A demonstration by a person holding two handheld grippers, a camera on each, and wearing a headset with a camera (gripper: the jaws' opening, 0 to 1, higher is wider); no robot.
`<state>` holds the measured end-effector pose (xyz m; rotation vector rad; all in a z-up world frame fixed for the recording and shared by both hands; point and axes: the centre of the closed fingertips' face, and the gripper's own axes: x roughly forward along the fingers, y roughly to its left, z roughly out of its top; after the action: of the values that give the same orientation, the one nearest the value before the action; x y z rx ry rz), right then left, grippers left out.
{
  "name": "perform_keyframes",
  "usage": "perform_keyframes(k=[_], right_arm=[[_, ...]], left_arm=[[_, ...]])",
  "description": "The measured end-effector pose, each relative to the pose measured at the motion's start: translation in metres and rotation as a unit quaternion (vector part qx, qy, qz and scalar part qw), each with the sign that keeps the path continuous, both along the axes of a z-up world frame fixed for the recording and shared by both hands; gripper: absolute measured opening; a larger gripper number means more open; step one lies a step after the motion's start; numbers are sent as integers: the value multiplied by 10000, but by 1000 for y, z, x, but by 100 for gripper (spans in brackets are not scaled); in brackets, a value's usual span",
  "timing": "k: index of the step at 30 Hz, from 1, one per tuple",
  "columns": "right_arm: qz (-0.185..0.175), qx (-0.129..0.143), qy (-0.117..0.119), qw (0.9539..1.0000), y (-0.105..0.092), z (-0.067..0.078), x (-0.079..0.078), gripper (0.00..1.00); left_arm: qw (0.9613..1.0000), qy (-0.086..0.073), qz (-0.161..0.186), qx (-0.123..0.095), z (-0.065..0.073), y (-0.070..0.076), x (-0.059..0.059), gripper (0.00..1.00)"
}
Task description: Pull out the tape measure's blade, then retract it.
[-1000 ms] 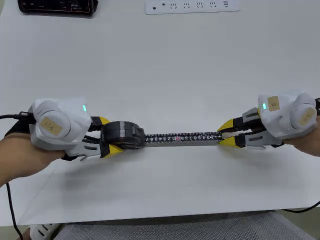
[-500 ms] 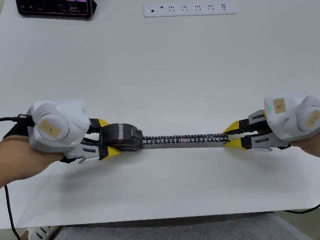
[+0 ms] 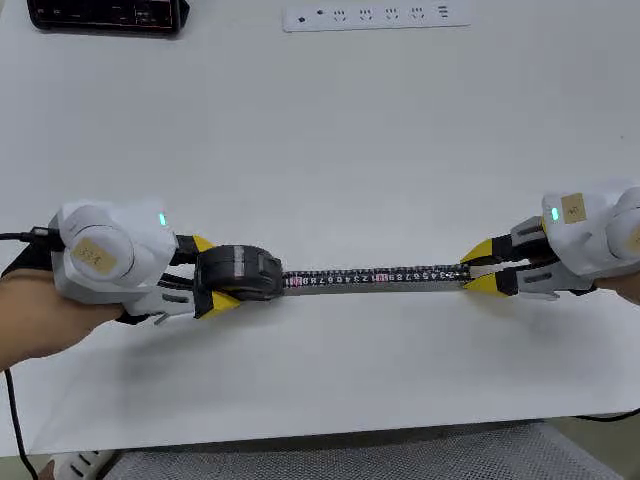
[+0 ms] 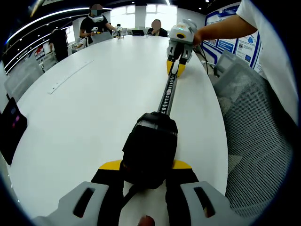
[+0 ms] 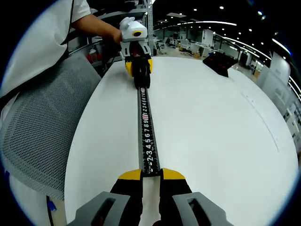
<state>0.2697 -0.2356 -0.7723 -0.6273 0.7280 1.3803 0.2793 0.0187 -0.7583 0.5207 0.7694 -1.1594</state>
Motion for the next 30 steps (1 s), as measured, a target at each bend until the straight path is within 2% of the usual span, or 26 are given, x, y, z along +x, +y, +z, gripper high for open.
perform_keyframes(k=[12, 30], right_arm=[[-66, -145, 35, 9999, -17, -1, 0, 8], [-106, -300, 55, 9995, -29, 0, 2, 9]], left_arm=[[10000, 3, 16, -17, 0, 0, 0, 29], [10000, -15, 28, -10, 1, -1, 0, 29]])
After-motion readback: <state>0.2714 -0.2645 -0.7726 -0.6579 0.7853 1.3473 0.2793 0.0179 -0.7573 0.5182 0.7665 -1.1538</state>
